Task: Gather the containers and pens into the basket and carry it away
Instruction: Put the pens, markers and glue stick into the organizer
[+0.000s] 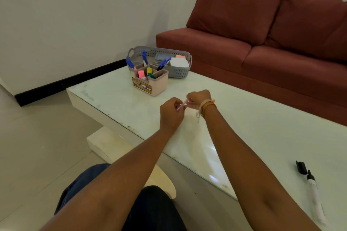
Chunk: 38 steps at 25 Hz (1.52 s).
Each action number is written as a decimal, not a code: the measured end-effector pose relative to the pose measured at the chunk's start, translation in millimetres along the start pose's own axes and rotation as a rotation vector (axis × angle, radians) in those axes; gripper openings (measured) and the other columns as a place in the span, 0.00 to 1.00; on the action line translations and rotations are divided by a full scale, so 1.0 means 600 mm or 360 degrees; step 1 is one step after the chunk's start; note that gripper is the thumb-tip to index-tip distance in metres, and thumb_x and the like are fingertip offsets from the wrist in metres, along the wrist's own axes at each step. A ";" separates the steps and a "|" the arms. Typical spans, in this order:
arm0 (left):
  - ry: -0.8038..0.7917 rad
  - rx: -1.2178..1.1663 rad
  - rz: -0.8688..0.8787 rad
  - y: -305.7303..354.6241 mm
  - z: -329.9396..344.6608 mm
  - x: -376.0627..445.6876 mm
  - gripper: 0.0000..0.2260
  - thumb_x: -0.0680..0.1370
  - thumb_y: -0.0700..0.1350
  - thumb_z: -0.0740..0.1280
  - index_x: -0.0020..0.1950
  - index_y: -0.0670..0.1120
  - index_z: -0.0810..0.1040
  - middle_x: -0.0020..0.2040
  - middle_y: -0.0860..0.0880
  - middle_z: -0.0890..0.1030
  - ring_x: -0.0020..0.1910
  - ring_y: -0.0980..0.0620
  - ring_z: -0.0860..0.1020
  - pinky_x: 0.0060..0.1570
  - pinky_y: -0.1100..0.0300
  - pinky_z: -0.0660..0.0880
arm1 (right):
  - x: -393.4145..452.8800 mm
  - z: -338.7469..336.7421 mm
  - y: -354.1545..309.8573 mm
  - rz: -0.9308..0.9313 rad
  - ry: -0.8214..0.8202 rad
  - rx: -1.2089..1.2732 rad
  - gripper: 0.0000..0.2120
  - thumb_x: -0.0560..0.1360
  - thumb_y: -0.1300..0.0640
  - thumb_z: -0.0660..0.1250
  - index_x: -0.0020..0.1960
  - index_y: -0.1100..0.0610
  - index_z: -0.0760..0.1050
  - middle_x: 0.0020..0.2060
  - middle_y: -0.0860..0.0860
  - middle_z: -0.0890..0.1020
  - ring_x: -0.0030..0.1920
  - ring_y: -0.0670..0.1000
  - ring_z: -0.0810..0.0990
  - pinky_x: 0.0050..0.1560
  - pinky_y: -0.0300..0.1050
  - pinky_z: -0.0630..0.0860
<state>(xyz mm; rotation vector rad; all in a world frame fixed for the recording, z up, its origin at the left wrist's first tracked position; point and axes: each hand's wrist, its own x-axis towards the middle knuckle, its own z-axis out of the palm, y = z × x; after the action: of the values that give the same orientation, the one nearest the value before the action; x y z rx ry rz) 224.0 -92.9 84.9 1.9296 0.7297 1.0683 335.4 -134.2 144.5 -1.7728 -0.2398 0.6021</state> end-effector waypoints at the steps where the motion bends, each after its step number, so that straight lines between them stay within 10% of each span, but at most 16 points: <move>1: 0.0023 -0.0007 0.0036 -0.008 -0.015 0.018 0.09 0.72 0.45 0.73 0.48 0.42 0.81 0.42 0.45 0.83 0.39 0.51 0.79 0.40 0.62 0.77 | 0.004 0.025 -0.022 -0.0048 -0.0002 0.0035 0.04 0.71 0.68 0.67 0.45 0.68 0.77 0.40 0.62 0.81 0.38 0.57 0.84 0.40 0.48 0.84; 5: -0.0151 0.0456 -0.0196 -0.087 -0.093 0.096 0.33 0.72 0.57 0.70 0.71 0.43 0.66 0.71 0.44 0.71 0.69 0.45 0.70 0.65 0.51 0.71 | 0.012 0.105 -0.117 -0.0674 0.0245 -0.0085 0.10 0.74 0.61 0.68 0.55 0.63 0.79 0.51 0.58 0.83 0.52 0.58 0.83 0.55 0.52 0.81; 10: -0.0324 0.1211 -0.0169 -0.139 -0.100 0.123 0.39 0.73 0.67 0.61 0.77 0.47 0.53 0.77 0.46 0.60 0.75 0.46 0.62 0.68 0.44 0.64 | 0.052 0.170 -0.179 -0.1165 0.0331 -0.0350 0.08 0.76 0.63 0.66 0.53 0.62 0.79 0.48 0.58 0.84 0.47 0.54 0.81 0.53 0.49 0.80; 22: -0.0300 0.1233 -0.0171 -0.146 -0.095 0.132 0.39 0.72 0.69 0.59 0.76 0.49 0.55 0.74 0.48 0.67 0.72 0.46 0.66 0.65 0.43 0.65 | 0.090 0.200 -0.132 -0.0861 0.0092 -0.0730 0.16 0.71 0.62 0.71 0.59 0.60 0.80 0.56 0.57 0.83 0.58 0.56 0.80 0.61 0.44 0.75; 34: -0.0646 0.0904 0.0301 -0.048 -0.044 0.002 0.13 0.78 0.53 0.62 0.60 0.51 0.76 0.63 0.53 0.76 0.66 0.53 0.71 0.70 0.43 0.58 | -0.029 -0.047 0.050 -0.0513 0.0189 -0.0365 0.09 0.70 0.67 0.65 0.45 0.62 0.83 0.44 0.61 0.85 0.42 0.55 0.83 0.56 0.54 0.80; 38: -0.0536 0.0386 0.0275 0.019 0.014 -0.059 0.10 0.76 0.45 0.65 0.56 0.46 0.80 0.56 0.50 0.82 0.57 0.50 0.78 0.62 0.52 0.71 | -0.046 -0.115 0.099 -0.0504 0.0383 -0.0515 0.12 0.70 0.67 0.62 0.45 0.61 0.83 0.46 0.57 0.85 0.50 0.57 0.83 0.57 0.50 0.79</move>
<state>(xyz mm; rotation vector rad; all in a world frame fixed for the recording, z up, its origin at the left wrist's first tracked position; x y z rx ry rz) 215.8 -129.5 77.1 2.3420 0.5284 0.7490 339.0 -222.0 107.8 -2.0430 -0.4600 0.1238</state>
